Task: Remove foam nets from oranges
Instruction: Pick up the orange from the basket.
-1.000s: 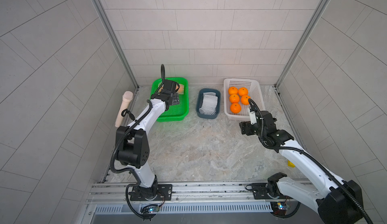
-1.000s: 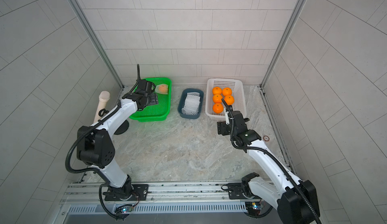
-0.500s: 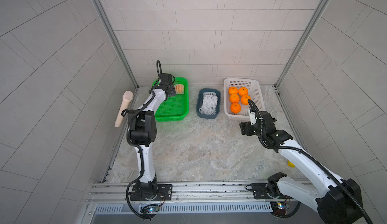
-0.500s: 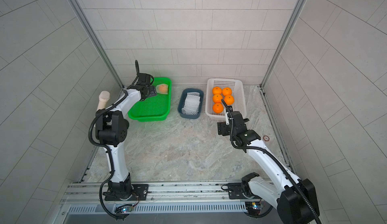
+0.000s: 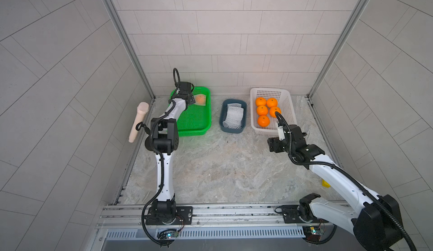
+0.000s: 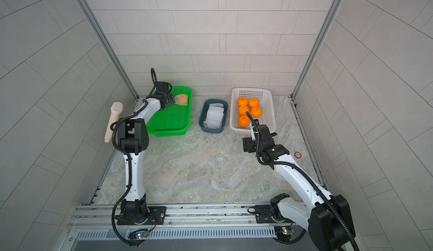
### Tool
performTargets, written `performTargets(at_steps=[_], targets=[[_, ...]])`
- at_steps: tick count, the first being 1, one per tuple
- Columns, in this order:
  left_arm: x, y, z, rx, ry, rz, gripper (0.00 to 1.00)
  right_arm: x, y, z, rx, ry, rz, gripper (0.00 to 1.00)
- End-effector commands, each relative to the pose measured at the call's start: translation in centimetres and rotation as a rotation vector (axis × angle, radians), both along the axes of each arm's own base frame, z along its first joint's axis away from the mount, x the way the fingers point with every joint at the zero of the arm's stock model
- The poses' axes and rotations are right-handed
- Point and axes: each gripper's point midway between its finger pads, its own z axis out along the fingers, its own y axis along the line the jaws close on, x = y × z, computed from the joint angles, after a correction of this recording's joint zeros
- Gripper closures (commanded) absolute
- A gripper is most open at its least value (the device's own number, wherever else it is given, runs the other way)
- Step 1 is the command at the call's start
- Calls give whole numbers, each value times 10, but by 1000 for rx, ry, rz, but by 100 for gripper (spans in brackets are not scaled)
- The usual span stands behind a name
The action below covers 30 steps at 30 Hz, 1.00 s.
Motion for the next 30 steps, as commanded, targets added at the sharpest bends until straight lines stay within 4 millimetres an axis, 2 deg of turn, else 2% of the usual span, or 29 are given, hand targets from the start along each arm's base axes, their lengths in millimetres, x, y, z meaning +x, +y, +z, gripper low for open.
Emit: performTargets(at_steps=[1,17,30], targets=[[15,11,9,-14,-66,36,12,4,-1,1,-14,-14,-3,14],[48,16,-20,-36,-83,32,8,7,-1,-8,-28,10,-2,14],[52,23,-38,-4,-54,57,7,8,-1,-11,-33,17,-1,14]])
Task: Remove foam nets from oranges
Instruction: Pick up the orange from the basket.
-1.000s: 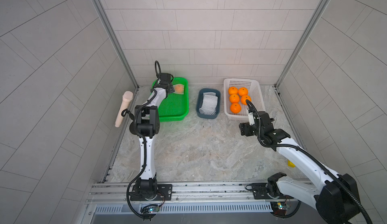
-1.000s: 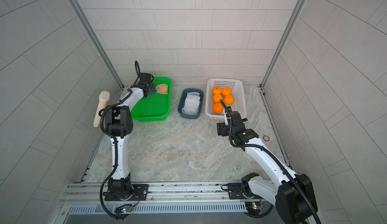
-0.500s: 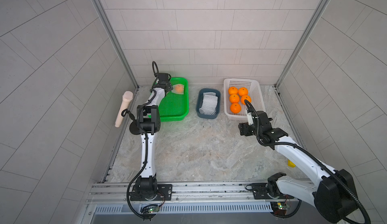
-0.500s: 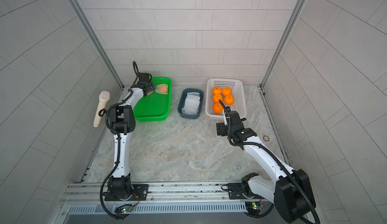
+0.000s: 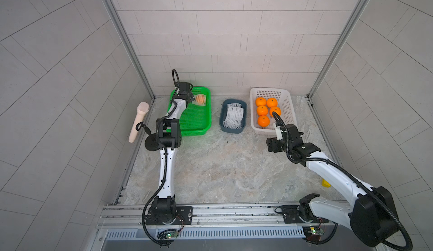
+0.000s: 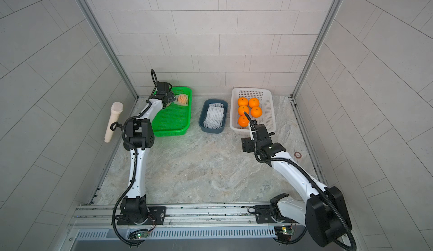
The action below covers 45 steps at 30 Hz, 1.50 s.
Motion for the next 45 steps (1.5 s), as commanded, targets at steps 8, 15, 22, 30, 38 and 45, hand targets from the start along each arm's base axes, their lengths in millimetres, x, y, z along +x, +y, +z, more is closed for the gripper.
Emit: performTargets(at_steps=[8,15,22,30,38,45], targets=[[1,11,-15,14,32,43,7,3,-3,3,-22,-15,-1,14],[-1,13,-22,15,43,58,6,3,-3,2,-24,-11,-3,14],[0,14,-31,-1,60,61,6,3,-3,2,-22,-12,-2,14],[2,17,-36,-8,61,69,6,4,-4,3,-22,-14,-5,14],[3,15,-35,-11,59,63,12,4,-4,4,-19,-19,-7,14],[2,13,-36,-19,62,53,22,3,-6,6,-14,-28,-13,14]])
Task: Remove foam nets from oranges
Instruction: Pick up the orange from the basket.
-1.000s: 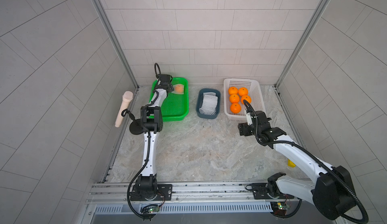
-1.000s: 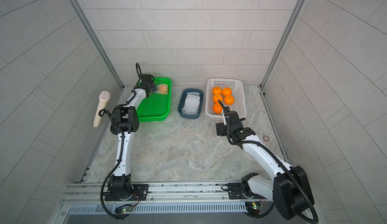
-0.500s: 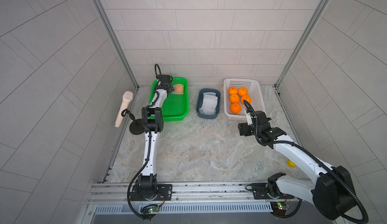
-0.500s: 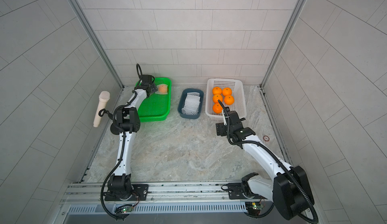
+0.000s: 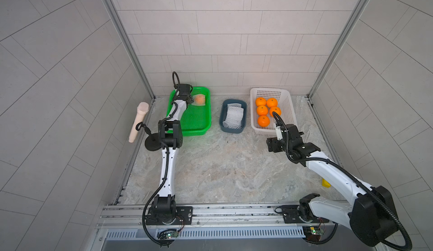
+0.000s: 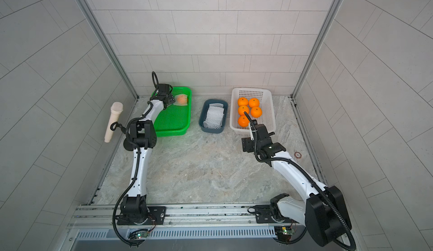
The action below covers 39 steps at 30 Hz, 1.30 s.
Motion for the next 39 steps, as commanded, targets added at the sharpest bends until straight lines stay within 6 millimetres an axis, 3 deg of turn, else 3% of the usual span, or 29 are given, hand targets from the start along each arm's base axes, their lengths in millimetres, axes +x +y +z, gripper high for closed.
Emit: performTargets(at_steps=[1,12,39], targets=[[-2,5,-4,-2,14,20,24,2,-4,8,-10,-32,-10,14],[-7,-2,14,-25,-5,-14,27,0,-6,13,0,-50,-13,14],[-60,-14,87,-10,-32,-55,29,-12,-4,34,65,-123,-3,14]])
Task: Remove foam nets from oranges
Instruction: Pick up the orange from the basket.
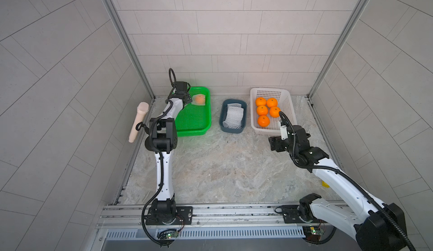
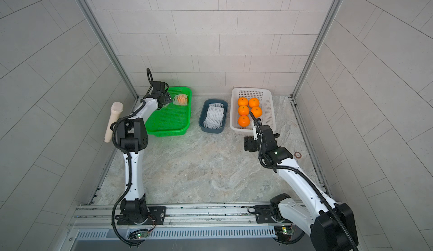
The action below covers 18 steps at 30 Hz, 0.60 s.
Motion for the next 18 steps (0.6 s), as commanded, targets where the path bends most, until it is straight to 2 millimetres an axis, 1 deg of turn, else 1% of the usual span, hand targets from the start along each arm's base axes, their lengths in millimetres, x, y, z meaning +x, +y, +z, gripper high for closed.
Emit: performTargets(at_steps=[1,7,11,18], targets=[[-9,-4,29,13,-40,-8,29,-4,-2,-2,14,1,-5,14],[-30,-14,45,37,-29,-36,29,-6,-1,1,23,-6,-1,13],[-45,-25,55,32,-25,-62,29,-7,-1,0,30,3,-4,13],[-73,-51,76,41,-23,-125,29,-12,-2,3,37,-1,-4,13]])
